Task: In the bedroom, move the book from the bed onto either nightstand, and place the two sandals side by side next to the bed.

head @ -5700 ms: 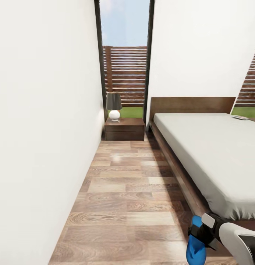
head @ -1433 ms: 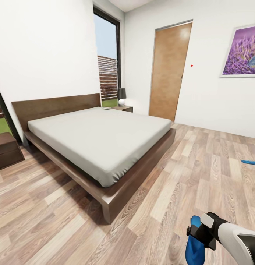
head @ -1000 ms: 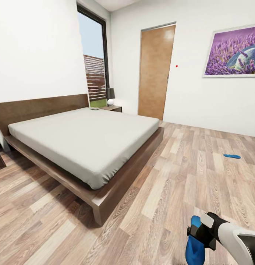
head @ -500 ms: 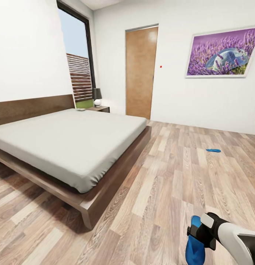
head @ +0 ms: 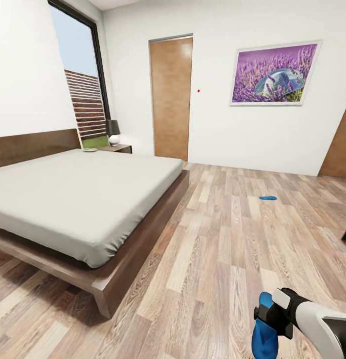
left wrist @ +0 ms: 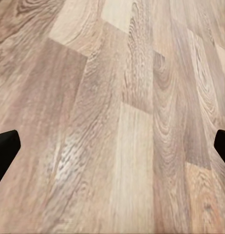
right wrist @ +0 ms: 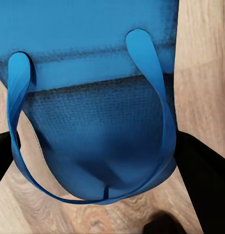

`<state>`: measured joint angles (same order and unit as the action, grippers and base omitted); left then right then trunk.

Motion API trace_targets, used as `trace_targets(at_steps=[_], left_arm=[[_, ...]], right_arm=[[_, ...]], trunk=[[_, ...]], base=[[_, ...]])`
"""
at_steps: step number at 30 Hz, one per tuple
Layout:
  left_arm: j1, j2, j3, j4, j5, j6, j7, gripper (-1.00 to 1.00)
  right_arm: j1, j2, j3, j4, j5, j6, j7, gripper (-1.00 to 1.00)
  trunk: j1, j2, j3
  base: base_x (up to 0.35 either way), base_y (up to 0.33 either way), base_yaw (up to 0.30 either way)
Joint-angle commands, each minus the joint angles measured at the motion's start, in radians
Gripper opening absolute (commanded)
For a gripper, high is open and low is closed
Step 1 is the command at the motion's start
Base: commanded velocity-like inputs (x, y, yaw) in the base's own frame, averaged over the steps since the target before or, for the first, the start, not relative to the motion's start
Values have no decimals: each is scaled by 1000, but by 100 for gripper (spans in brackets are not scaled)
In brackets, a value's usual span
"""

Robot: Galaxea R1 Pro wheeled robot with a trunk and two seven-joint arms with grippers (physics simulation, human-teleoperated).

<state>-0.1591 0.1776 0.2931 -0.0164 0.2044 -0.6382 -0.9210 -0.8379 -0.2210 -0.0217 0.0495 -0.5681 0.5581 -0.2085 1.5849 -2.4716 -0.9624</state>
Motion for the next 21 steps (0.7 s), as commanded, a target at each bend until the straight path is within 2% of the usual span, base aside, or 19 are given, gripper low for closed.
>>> trace_targets(at_steps=[1, 21], left_arm=[[0, 0, -3, 1, 10, 0, -7, 100], [0, 0, -3, 1, 10, 0, -7, 100]], right_arm=[[-1, 0, -1, 1, -7, 0, -6, -100], [-1, 0, -1, 1, -7, 0, -6, -100]], trunk=[[0, 0, -1], [0, 0, -1]], base=[[0, 0, -225], [0, 0, -222]])
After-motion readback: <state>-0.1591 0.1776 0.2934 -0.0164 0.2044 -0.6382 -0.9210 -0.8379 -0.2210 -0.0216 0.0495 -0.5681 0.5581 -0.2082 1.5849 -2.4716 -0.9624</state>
